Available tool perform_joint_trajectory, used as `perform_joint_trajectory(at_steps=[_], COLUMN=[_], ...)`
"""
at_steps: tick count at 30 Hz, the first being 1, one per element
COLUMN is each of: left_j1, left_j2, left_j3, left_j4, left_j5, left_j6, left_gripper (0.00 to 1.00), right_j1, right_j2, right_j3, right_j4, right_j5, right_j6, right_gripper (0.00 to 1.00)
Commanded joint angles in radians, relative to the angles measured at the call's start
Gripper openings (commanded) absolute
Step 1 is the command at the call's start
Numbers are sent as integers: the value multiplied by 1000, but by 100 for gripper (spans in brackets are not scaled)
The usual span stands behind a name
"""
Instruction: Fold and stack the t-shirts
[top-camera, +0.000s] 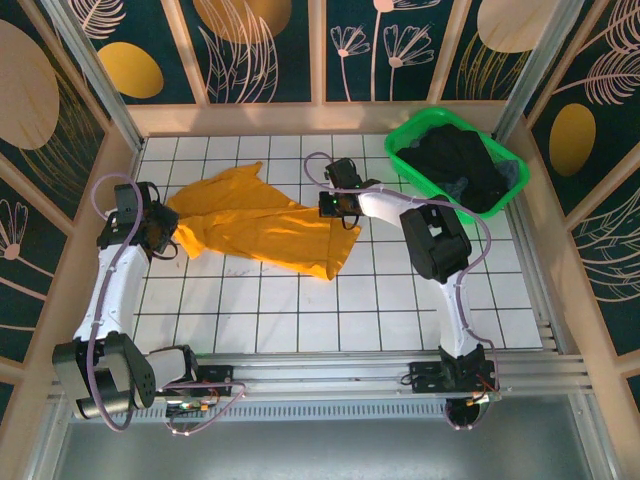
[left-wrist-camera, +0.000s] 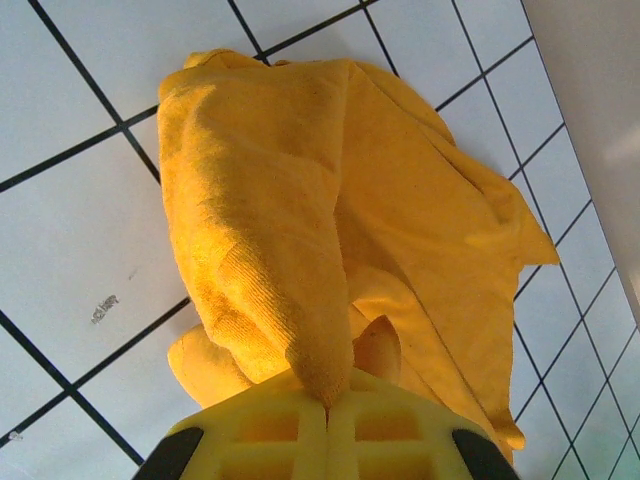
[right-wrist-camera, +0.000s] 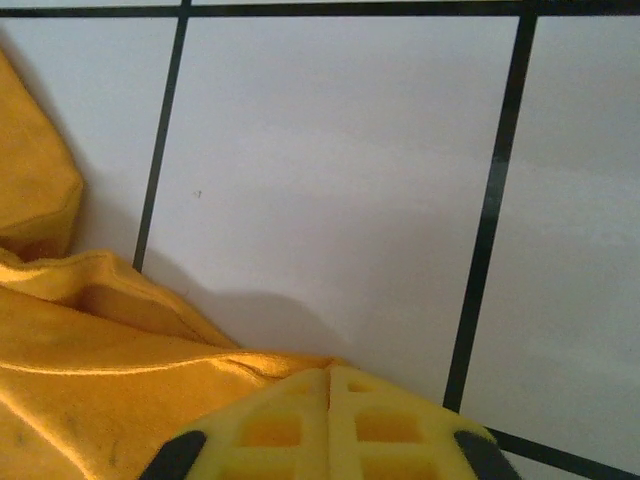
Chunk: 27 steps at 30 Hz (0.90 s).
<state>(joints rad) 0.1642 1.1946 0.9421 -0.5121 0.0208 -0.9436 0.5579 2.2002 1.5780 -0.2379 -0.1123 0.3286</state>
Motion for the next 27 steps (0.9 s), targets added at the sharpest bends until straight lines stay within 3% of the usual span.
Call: perform_joint_trajectory(at_steps=[1, 12, 27], left_j1=[-5, -5, -5], left_j2=[11, -27, -382], left_j3=[15, 76, 282], left_j4=[23, 21, 190], left_j5=[1, -5, -17], left_j6=[18, 26, -35], left_gripper=[0, 0, 0], right_j1=[6, -6, -6], right_j2=[-86, -469, -985], right_j3=[-35, -319, -369], right_j4=[21, 175, 150], right_j5=[22, 37, 91], right_j6=[1, -40, -97], right_gripper=[0, 0, 0])
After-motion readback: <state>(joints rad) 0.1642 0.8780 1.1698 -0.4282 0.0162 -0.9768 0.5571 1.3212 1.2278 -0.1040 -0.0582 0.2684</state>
